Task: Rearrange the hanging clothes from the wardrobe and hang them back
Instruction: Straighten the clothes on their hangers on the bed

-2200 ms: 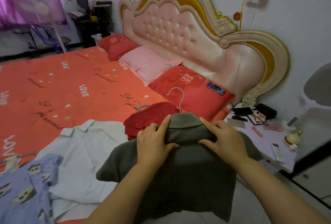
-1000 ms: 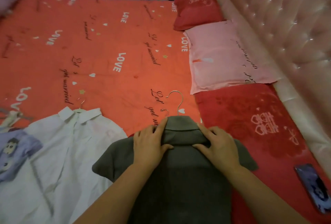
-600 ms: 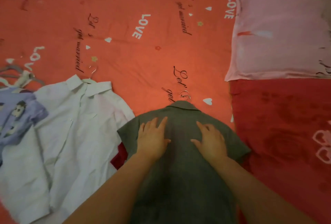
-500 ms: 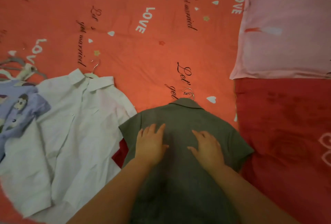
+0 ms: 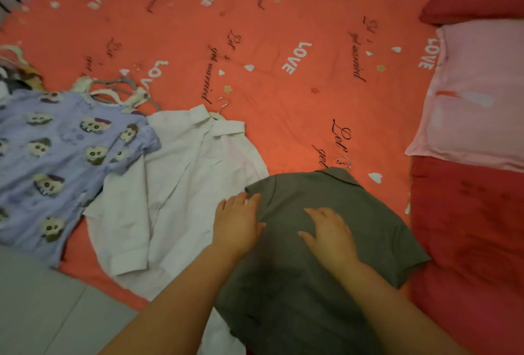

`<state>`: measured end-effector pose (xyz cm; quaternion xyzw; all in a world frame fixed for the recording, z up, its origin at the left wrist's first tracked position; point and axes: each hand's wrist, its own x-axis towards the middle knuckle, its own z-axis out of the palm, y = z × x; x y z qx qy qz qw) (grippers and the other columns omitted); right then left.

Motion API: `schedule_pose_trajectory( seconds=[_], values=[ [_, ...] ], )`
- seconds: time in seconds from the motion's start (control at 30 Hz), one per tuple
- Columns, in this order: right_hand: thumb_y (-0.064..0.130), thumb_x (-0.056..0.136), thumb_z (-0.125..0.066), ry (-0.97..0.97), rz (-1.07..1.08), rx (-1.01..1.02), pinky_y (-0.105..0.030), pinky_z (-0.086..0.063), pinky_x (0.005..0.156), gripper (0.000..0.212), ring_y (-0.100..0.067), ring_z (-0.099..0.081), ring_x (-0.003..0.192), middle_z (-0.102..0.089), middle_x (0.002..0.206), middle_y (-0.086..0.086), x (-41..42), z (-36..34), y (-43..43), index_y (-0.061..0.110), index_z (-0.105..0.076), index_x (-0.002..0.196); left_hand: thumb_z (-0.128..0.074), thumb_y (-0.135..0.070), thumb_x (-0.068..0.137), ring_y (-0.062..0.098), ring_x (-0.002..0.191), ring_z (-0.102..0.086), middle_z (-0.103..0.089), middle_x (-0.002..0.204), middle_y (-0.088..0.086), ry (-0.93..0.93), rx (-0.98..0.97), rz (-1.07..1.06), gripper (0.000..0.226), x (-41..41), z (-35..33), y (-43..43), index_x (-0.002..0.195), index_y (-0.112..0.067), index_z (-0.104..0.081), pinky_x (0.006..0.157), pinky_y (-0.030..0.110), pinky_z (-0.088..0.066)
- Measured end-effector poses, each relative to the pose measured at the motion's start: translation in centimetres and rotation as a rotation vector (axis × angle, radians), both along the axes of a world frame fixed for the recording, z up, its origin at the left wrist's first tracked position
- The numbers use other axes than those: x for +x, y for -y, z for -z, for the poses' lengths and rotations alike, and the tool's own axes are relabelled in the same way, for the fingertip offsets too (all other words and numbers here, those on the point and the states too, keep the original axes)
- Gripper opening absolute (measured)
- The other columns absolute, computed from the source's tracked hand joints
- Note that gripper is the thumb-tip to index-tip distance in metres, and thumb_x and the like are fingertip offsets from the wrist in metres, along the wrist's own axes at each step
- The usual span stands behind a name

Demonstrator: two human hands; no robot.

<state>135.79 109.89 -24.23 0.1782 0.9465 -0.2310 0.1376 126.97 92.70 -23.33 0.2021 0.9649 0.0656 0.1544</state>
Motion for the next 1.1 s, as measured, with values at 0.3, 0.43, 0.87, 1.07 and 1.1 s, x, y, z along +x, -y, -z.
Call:
schedule_pose_trajectory(
  seconds=[0.3, 0.43, 0.87, 1.07, 1.1],
  values=[
    [0.039, 0.090, -0.056, -0.026, -0.245, 0.034, -0.030, -0.034, 0.104, 0.056, -0.019, -0.042, 0.124, -0.045, 0.136, -0.001, -0.7, -7.6, 16.3, 0.023, -0.038, 0.140, -0.050, -0.046, 0.090, 0.021, 0.122, -0.045, -0.046, 0.137, 0.000, -0.097, 0.033, -0.099, 0.056, 2.0, -9.2, 18.9, 0.139, -0.025, -0.035, 0.101, 0.033, -0.032],
    [0.041, 0.091, -0.053, -0.033, -0.374, 0.068, -0.028, -0.034, 0.102, 0.057, -0.019, -0.040, 0.125, -0.040, 0.140, 0.000, -1.6, -9.9, 26.6, 0.024, -0.034, 0.142, -0.052, -0.044, 0.088, 0.021, 0.119, -0.045, -0.047, 0.132, -0.001, -0.106, 0.054, -0.173, 0.053, 3.2, -11.7, 29.8, 0.135, -0.023, -0.038, 0.097, 0.033, -0.034],
    [0.041, 0.086, -0.059, -0.159, -0.709, 0.106, -0.032, -0.038, 0.099, 0.056, -0.021, -0.046, 0.120, -0.048, 0.135, -0.001, -6.7, -14.7, 55.2, 0.027, -0.041, 0.137, -0.056, -0.042, 0.085, 0.018, 0.110, -0.051, -0.053, 0.120, -0.005, -0.218, 0.110, -0.569, 0.039, 6.9, -13.7, 58.3, 0.121, -0.026, -0.048, 0.091, 0.028, -0.035],
    [0.042, 0.086, -0.059, -0.181, -0.827, 0.110, -0.030, -0.037, 0.096, 0.055, -0.020, -0.047, 0.120, -0.048, 0.134, 0.000, -11.5, -14.6, 62.5, 0.028, -0.043, 0.136, -0.057, -0.045, 0.085, 0.017, 0.115, -0.049, -0.052, 0.125, -0.005, -0.222, 0.114, -0.666, 0.048, 4.4, -13.0, 65.1, 0.128, -0.026, -0.044, 0.096, 0.029, -0.035],
    [0.043, 0.086, -0.058, -0.183, -0.836, 0.110, -0.030, -0.037, 0.097, 0.056, -0.020, -0.046, 0.121, -0.047, 0.135, 0.000, -12.6, -14.4, 63.7, 0.028, -0.041, 0.137, -0.056, -0.045, 0.086, 0.016, 0.115, -0.048, -0.051, 0.126, -0.004, -0.225, 0.115, -0.676, 0.048, 3.7, -12.9, 66.2, 0.128, -0.026, -0.044, 0.096, 0.029, -0.034]
  ],
)
